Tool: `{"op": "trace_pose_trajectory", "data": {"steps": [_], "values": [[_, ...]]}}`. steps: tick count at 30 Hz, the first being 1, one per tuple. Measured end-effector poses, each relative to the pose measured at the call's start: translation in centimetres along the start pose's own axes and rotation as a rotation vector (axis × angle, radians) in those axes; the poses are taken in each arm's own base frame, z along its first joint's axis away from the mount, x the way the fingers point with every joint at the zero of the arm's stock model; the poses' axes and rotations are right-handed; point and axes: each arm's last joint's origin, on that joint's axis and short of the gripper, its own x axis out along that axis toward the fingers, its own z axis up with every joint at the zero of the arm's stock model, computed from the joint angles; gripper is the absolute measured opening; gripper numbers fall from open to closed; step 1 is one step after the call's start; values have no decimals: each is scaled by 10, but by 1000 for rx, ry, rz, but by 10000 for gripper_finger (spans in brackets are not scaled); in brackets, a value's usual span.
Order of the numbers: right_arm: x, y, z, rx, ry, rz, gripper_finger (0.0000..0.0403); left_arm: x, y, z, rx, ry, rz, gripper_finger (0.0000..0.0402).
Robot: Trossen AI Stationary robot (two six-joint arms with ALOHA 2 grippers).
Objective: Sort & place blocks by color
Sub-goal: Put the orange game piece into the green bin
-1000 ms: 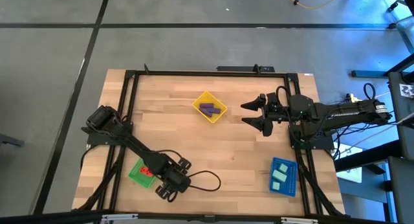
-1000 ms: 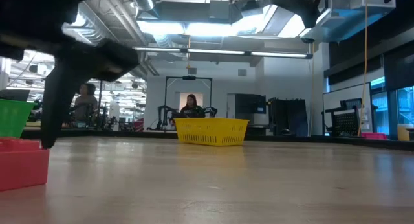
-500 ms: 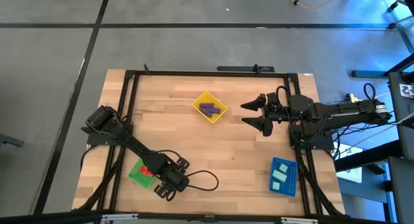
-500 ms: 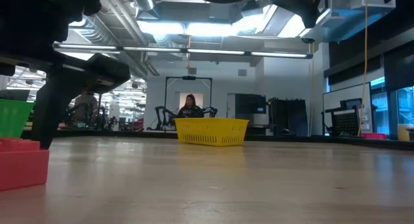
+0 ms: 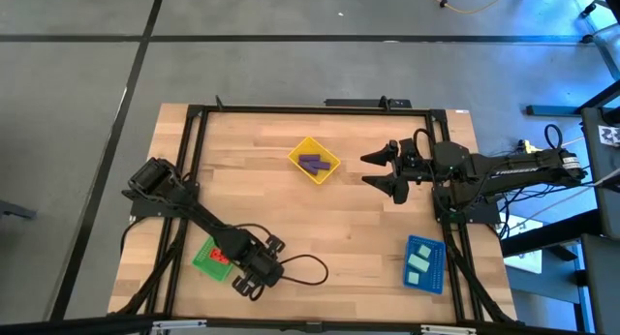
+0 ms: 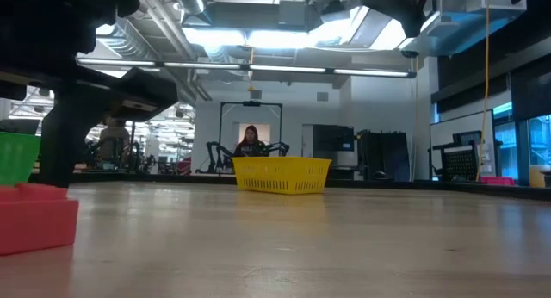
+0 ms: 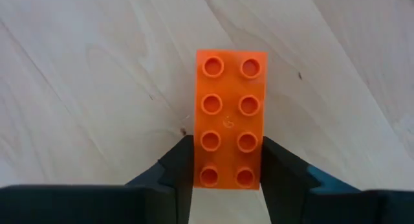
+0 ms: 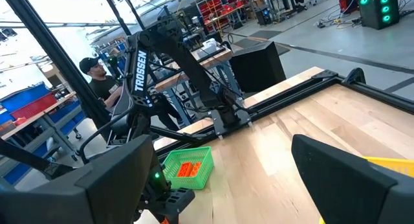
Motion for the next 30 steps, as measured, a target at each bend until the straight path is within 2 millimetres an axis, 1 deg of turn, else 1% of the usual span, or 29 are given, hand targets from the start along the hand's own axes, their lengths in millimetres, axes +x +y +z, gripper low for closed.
{"op": "trace_pose_trajectory", "data": {"steps": [4,7,9,12,15,17,21,23,25,27,30], "values": [[0,0,0,0,0,0,372,-1,7,0,-27,2,4,129],[0,0,0,0,0,0,372,-6,18,-3,-140,24,-19,129],[0,0,0,0,0,0,372,-14,27,-5,-208,31,-50,129],[0,0,0,0,0,0,372,-38,41,-8,-253,12,-44,129],[0,0,0,0,0,0,372,-72,59,-13,-281,-51,13,129],[0,0,0,0,0,0,372,-99,74,-18,-307,-113,99,129],[0,0,0,0,0,0,372,-156,103,-36,-411,-266,286,129],[0,0,0,0,0,-1,372,-185,113,-48,-471,-357,374,129],[0,0,0,1,0,0,372,-211,122,-58,-536,-470,457,129],[0,0,0,3,0,0,372,-234,125,-65,-579,-587,519,129],[0,0,0,3,-1,0,372,-261,124,-72,-560,-745,574,129]]}}
